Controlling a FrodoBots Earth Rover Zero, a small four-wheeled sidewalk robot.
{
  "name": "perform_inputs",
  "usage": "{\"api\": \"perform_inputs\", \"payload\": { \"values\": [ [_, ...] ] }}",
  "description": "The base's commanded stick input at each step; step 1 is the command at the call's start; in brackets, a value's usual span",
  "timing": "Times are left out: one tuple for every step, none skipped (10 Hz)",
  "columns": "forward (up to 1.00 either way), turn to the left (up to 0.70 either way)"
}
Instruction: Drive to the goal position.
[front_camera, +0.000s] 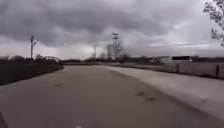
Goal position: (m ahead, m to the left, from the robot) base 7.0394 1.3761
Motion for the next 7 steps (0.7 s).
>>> {"api": "perform_inputs", "payload": {
  "values": [
    [1.00,0.02],
    [1.00,0.00],
    [1.00,0.00],
    [1.00,0.00],
    [1.00,0.00],
    [1.00,0.00],
    [1.00,0.00]
  ]
}}
